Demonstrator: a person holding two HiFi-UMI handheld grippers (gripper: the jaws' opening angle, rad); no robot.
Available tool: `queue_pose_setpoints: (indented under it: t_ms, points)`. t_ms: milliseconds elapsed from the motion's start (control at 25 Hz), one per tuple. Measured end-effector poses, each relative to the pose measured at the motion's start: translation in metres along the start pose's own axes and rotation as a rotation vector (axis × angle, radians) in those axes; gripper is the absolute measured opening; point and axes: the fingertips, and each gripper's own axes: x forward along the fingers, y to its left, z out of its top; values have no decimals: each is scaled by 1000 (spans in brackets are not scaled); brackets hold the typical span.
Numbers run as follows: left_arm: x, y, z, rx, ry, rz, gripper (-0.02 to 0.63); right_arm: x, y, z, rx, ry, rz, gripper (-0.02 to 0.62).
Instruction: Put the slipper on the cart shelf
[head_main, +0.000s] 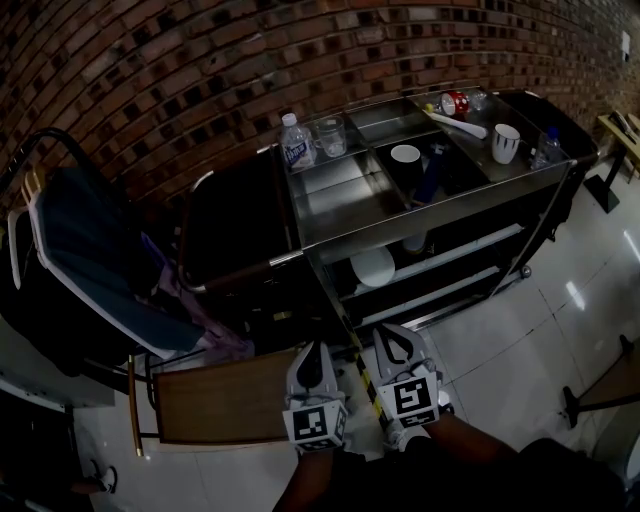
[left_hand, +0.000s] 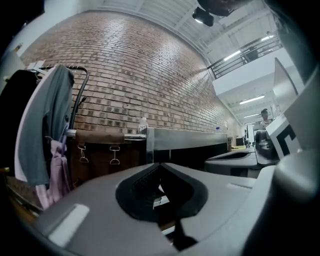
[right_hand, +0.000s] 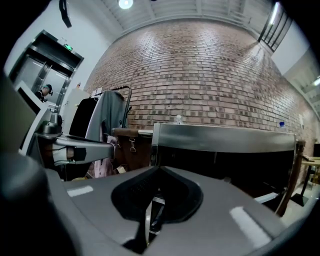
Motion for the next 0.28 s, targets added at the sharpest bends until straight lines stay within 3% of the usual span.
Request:
queue_pose_setpoints:
  t_ms: [280]
  points:
    - [-1, -2, 1, 2, -5, -7, 17, 4, 1, -2, 2, -5, 2, 2]
